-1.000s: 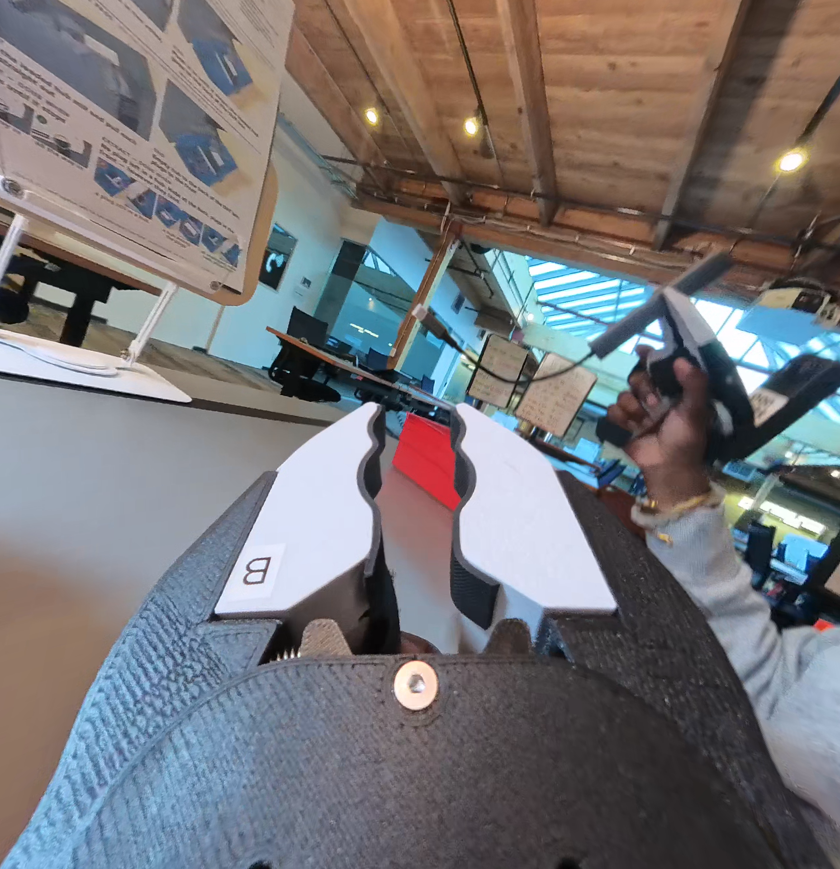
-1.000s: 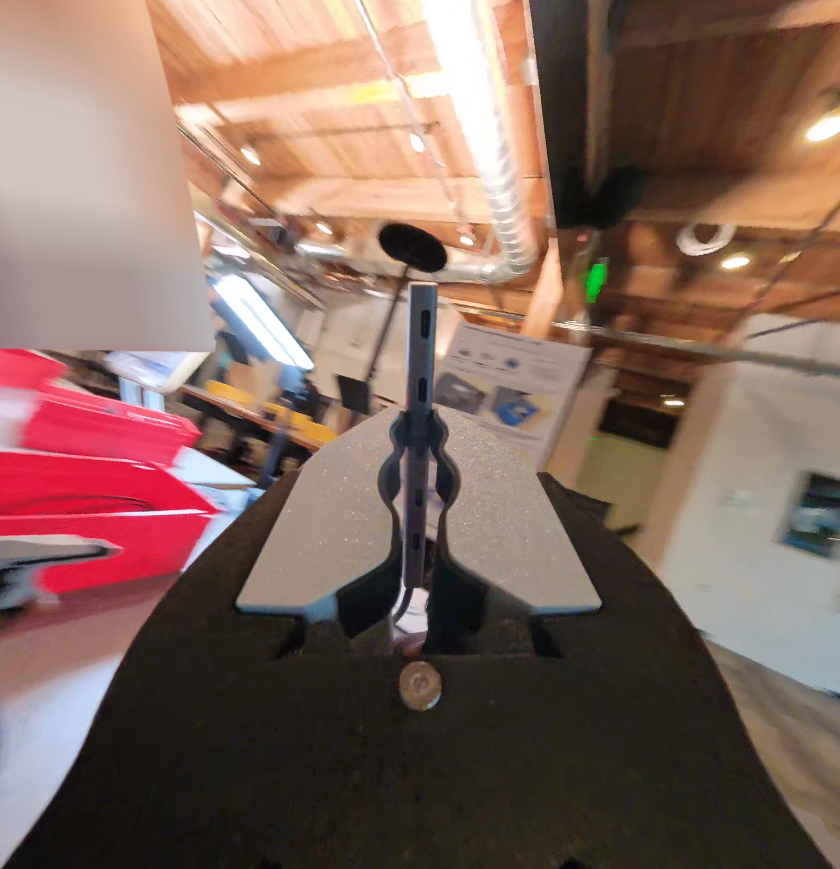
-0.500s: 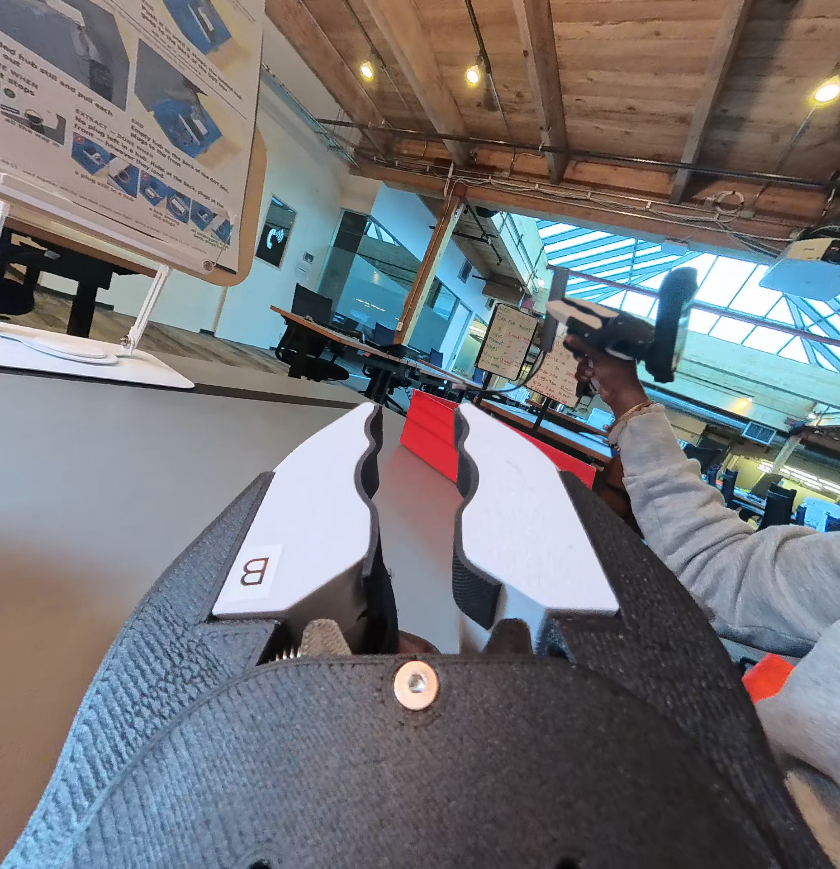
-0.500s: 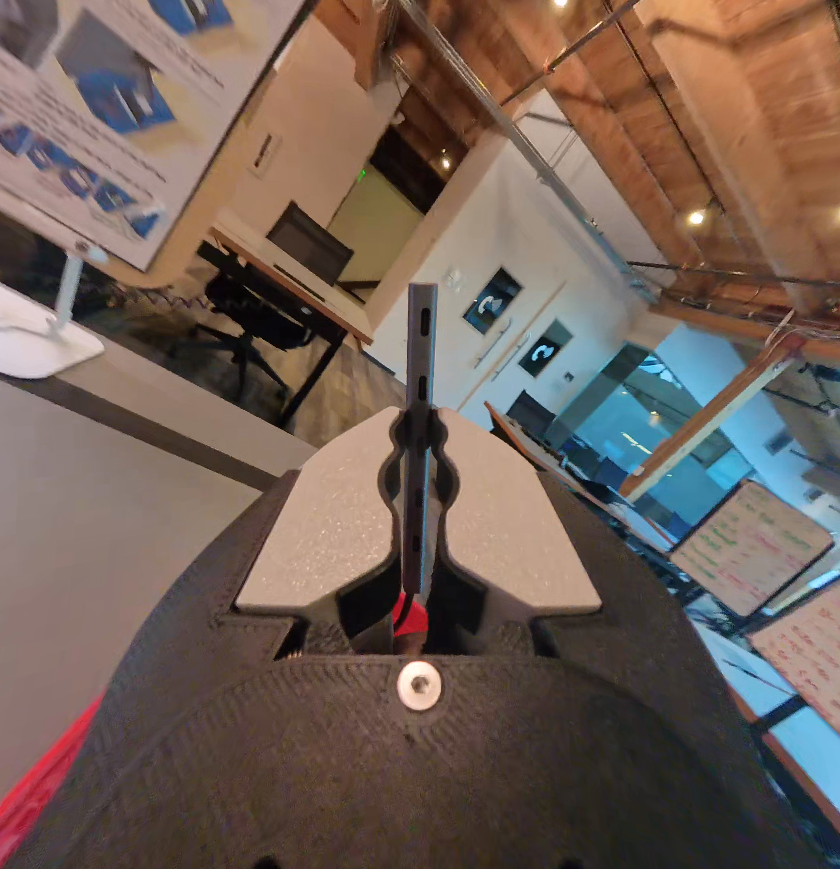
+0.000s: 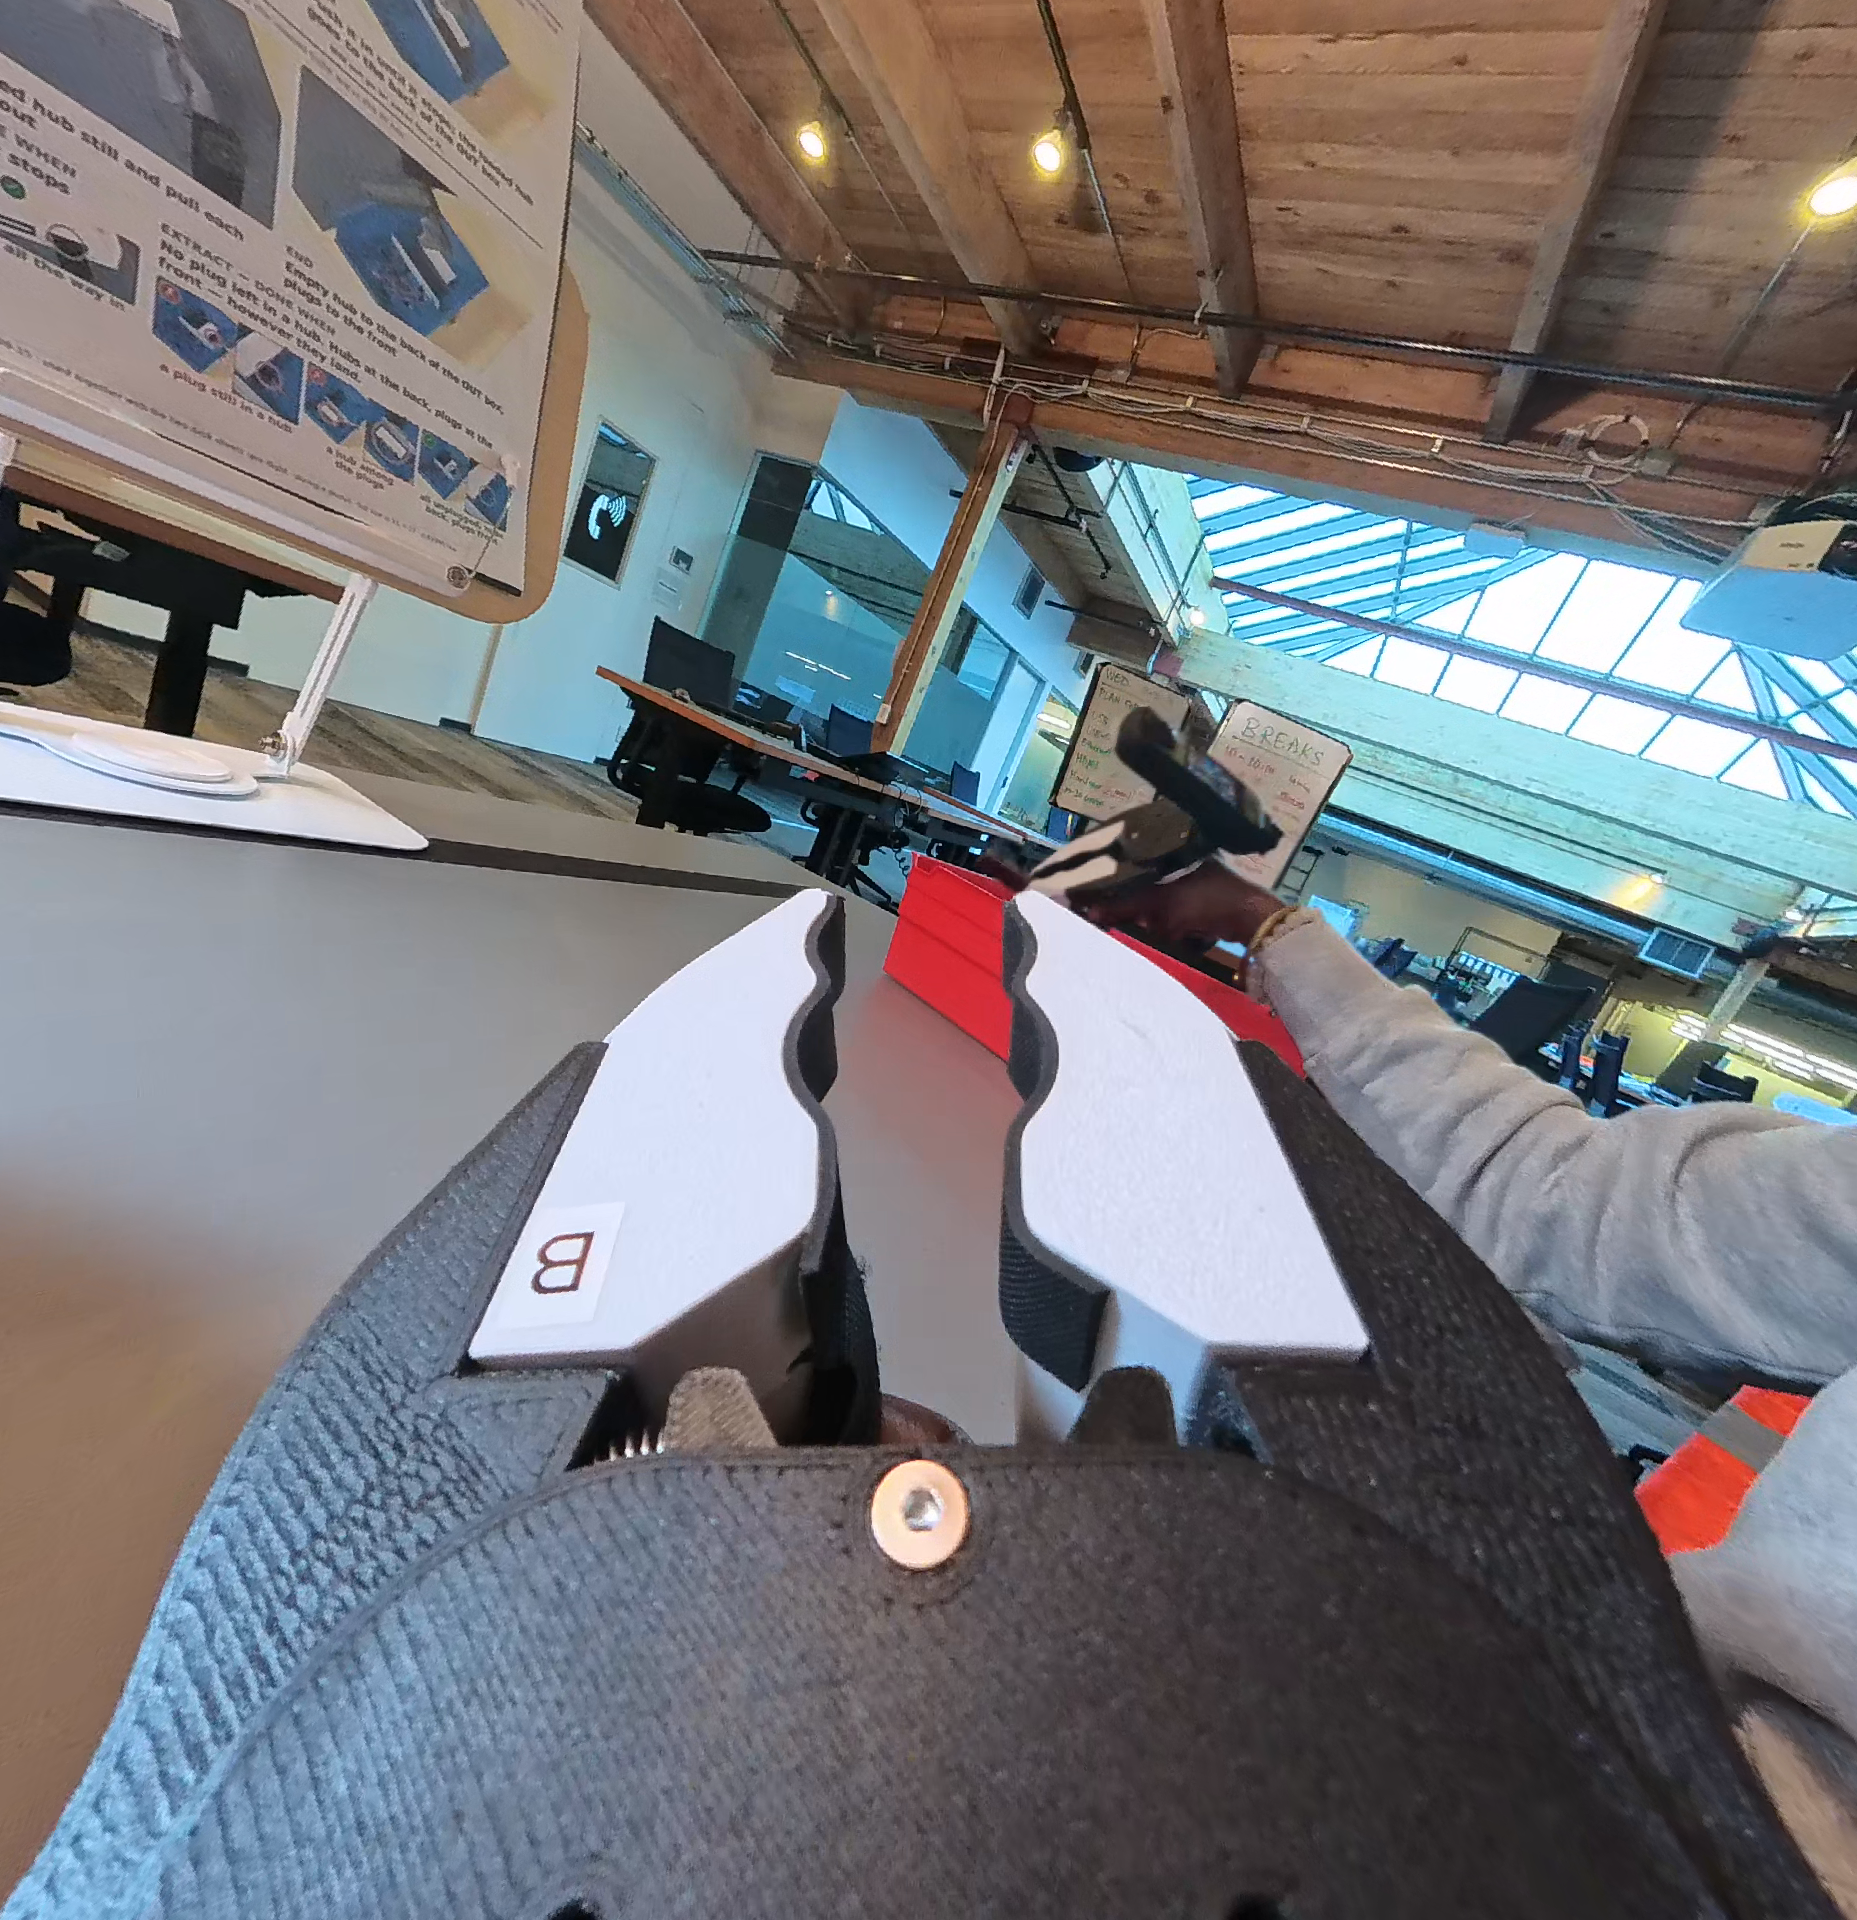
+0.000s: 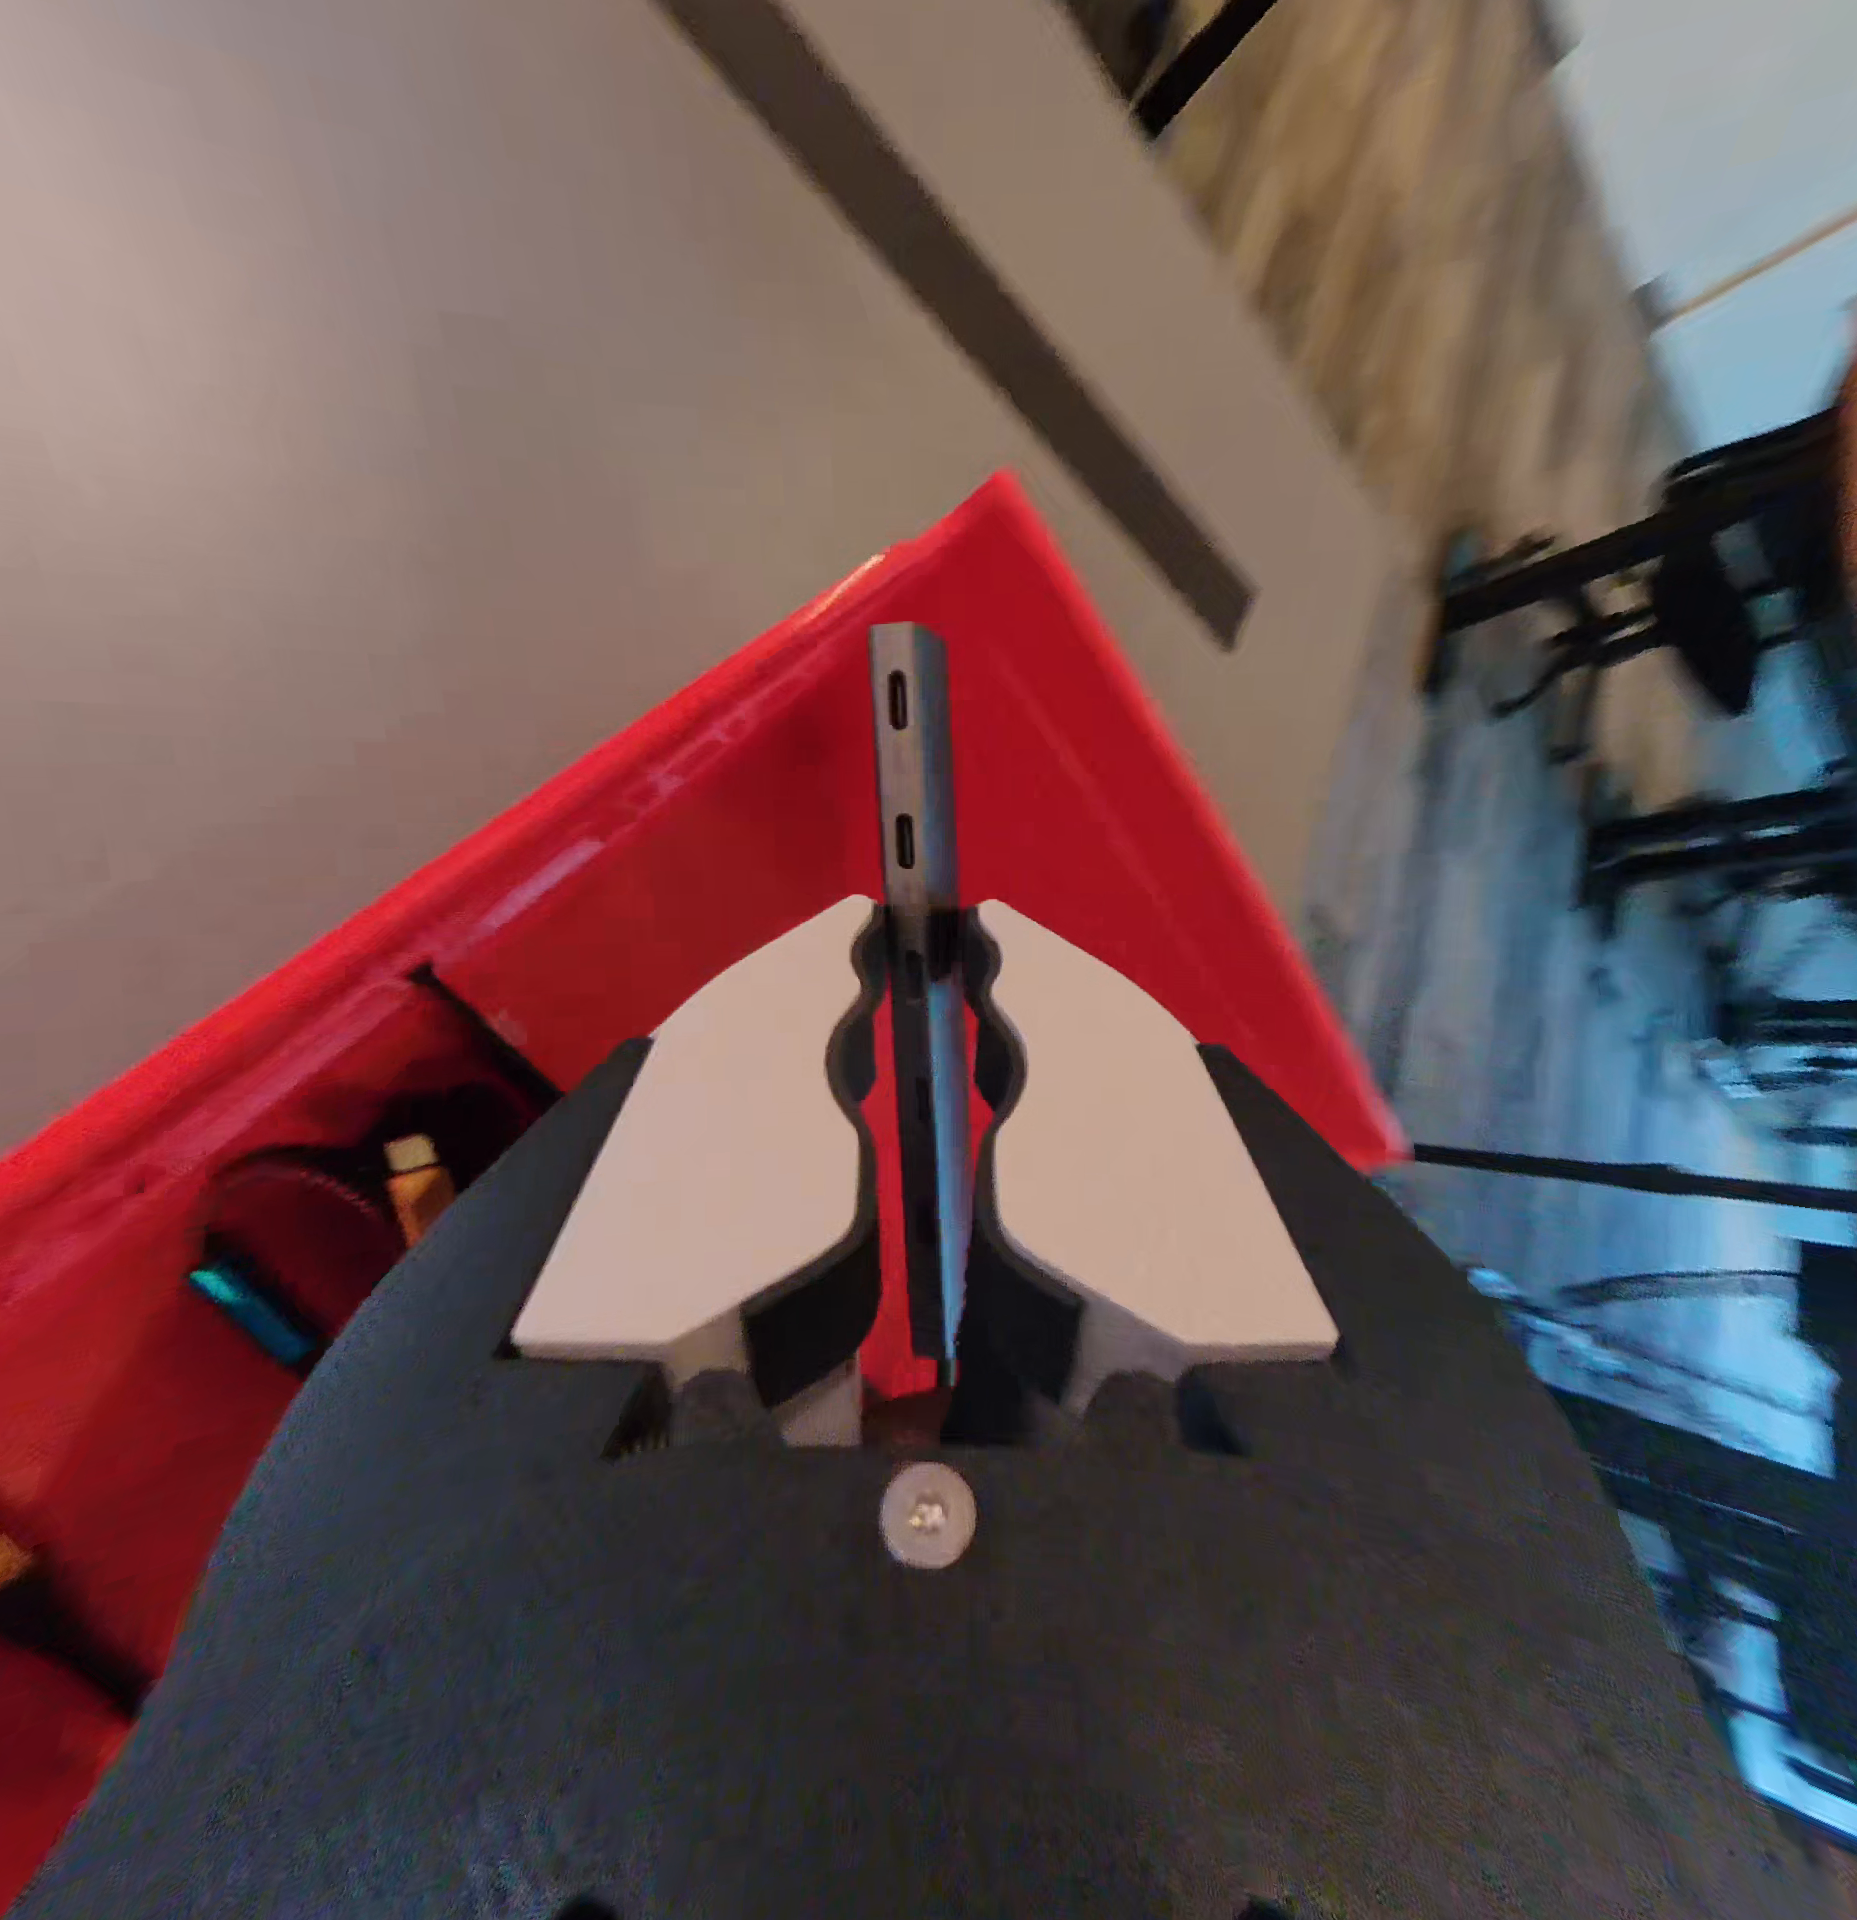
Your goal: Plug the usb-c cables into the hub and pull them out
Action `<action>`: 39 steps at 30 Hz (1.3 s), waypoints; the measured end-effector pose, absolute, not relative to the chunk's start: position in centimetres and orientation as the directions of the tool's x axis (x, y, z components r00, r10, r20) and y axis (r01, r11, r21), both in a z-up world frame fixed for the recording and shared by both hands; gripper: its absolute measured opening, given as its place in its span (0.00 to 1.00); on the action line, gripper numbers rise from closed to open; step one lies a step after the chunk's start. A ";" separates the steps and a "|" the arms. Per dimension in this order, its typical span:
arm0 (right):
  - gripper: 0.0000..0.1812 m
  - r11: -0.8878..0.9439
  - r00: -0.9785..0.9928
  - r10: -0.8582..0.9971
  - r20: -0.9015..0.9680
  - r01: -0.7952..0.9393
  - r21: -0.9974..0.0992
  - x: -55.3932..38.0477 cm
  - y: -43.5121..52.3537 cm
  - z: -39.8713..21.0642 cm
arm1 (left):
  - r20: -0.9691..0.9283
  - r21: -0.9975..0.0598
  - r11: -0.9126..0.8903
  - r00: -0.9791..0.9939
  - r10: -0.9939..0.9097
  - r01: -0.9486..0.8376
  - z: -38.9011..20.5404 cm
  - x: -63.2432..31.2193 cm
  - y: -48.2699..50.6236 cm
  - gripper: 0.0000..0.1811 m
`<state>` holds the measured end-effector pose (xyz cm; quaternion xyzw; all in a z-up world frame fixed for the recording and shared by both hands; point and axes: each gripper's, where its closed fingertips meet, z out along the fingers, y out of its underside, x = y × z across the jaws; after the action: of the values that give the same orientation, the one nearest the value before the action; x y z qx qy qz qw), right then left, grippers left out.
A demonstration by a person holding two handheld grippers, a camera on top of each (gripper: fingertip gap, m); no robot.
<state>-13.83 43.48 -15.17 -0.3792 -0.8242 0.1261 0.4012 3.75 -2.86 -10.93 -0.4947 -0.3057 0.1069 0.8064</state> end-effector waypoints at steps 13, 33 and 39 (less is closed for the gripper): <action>0.53 0.394 -0.154 0.908 0.390 -0.009 -0.919 -9.6 32.9 -2.4 | 0.366 -0.870 0.479 0.798 0.478 0.112 -10.8 4.0 -2.7 0.16; 0.53 0.020 -0.516 0.834 0.196 -0.326 -0.945 0.4 12.3 -7.1 | 0.017 -0.949 0.272 0.834 0.551 -0.160 -1.2 10.4 -7.1 0.48; 0.51 0.006 -0.572 0.804 0.165 -0.268 -0.963 0.2 11.6 -8.1 | -0.077 -0.971 -0.162 0.408 0.910 0.178 -4.0 5.0 -23.4 0.44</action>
<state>0.19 11.59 -8.13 -0.2289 -0.5844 0.6667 0.4020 5.01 -23.43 -4.03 -0.6705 -0.4055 0.3625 0.5046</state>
